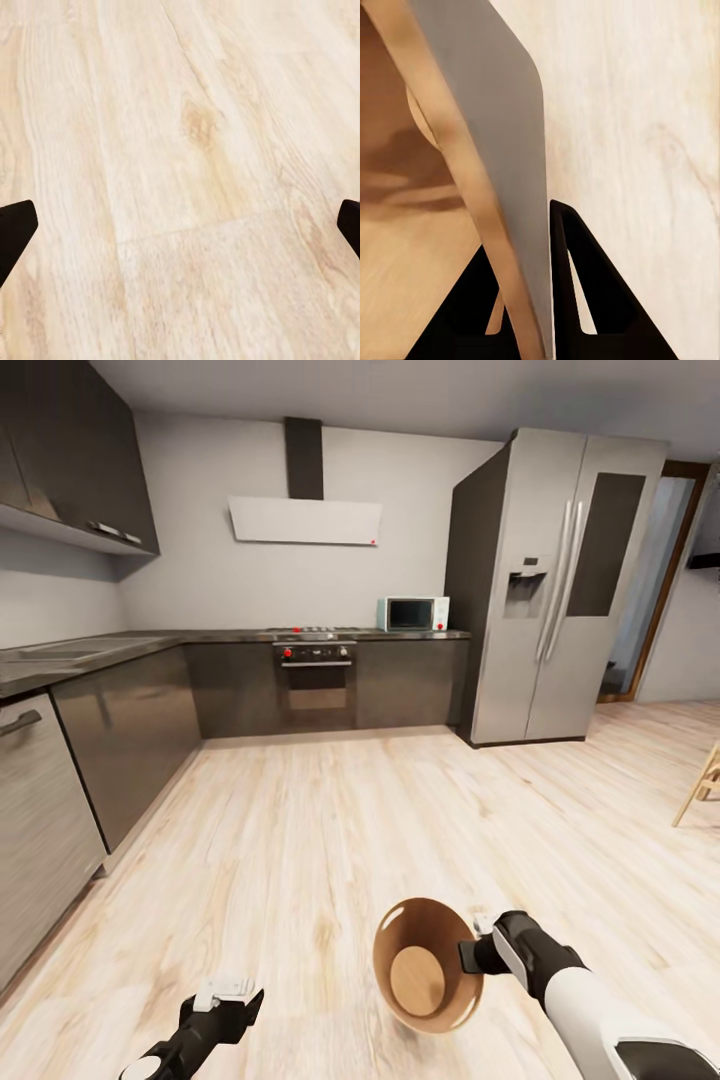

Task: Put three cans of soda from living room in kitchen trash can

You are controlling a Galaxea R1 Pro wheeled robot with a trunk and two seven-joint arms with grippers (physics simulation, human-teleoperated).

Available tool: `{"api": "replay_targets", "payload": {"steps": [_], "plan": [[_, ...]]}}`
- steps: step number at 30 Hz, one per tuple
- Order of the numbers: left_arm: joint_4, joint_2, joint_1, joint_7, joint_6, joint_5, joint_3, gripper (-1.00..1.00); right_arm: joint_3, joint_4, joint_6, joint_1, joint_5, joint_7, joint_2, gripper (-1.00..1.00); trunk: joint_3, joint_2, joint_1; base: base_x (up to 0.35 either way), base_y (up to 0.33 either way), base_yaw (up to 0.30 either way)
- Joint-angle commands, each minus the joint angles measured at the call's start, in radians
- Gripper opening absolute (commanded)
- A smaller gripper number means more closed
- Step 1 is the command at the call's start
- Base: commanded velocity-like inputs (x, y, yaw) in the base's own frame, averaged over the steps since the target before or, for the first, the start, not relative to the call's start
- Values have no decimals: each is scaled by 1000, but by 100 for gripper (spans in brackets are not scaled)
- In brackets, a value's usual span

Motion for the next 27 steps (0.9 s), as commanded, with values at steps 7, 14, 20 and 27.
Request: {"api": "replay_targets", "payload": {"steps": [7, 14, 20, 27], "plan": [[-1, 0, 0, -4, -6, 2, -1, 100, -8, 3, 1, 0, -17, 23, -2, -100, 16, 2, -3, 0, 0, 0], [0, 0, 0, -4, -7, 2, 1, 100, -10, 9, 1, 10, -23, 27, -3, -100, 32, 3, -6, 0, 0, 0], [-1, 0, 0, -2, -8, 3, 1, 100, -8, 7, -1, 25, -22, 28, 1, -100, 42, 38, -26, 0, 0, 0], [0, 0, 0, 0, -8, 2, 0, 100, -8, 9, 0, 28, -22, 27, 3, -100, 53, 87, -53, 0, 0, 0]]}}
